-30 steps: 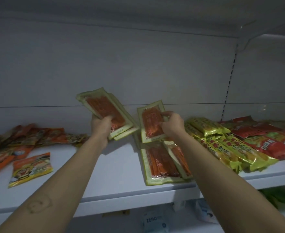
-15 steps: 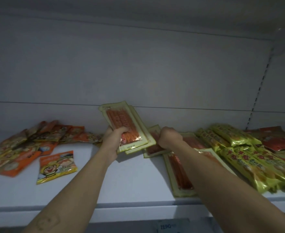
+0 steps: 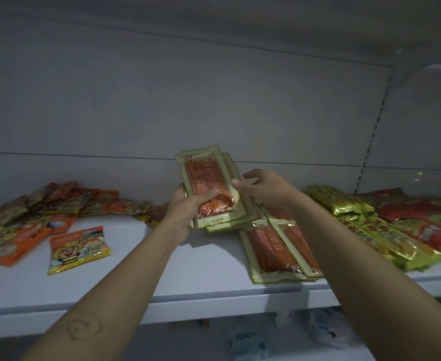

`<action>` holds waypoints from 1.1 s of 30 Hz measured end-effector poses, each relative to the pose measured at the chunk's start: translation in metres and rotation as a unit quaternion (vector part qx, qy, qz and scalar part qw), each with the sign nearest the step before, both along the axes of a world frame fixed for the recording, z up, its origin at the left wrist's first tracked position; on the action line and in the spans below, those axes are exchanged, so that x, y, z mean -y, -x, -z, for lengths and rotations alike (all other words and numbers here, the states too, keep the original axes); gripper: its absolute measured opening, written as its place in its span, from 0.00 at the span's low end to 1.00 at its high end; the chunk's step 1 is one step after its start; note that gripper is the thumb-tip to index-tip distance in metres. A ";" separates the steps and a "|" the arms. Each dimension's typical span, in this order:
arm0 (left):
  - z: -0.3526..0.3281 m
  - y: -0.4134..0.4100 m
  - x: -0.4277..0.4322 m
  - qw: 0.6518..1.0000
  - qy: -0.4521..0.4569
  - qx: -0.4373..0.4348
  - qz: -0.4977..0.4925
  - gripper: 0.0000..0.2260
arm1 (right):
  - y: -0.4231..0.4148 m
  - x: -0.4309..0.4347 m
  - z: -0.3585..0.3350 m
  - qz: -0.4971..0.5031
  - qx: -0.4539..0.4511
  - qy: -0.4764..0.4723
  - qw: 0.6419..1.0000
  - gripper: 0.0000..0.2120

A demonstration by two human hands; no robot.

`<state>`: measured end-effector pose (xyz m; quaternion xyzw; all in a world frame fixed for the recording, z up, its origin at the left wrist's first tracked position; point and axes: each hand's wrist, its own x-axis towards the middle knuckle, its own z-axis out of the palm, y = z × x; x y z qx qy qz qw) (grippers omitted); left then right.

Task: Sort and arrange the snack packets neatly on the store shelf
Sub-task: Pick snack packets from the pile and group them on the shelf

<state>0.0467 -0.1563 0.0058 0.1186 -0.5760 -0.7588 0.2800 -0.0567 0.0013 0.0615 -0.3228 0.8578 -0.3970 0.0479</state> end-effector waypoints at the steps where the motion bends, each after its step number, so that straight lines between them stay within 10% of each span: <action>1: -0.004 -0.001 -0.006 1.000 -0.003 -0.007 0.004 0.25 | -0.007 -0.001 -0.001 0.001 -0.008 -0.003 1.000 0.40; 9: -0.021 -0.018 -0.035 0.990 -0.079 -0.007 0.114 0.29 | -0.024 -0.019 0.000 -0.006 0.127 0.133 0.983 0.11; 27: 0.007 -0.071 -0.041 0.991 -0.109 0.020 -0.070 0.15 | -0.034 -0.027 0.024 0.026 0.141 0.256 0.956 0.11; 33: 0.006 -0.095 -0.014 0.967 -0.135 -0.007 -0.216 0.16 | -0.046 -0.044 0.058 0.083 0.053 0.115 0.989 0.10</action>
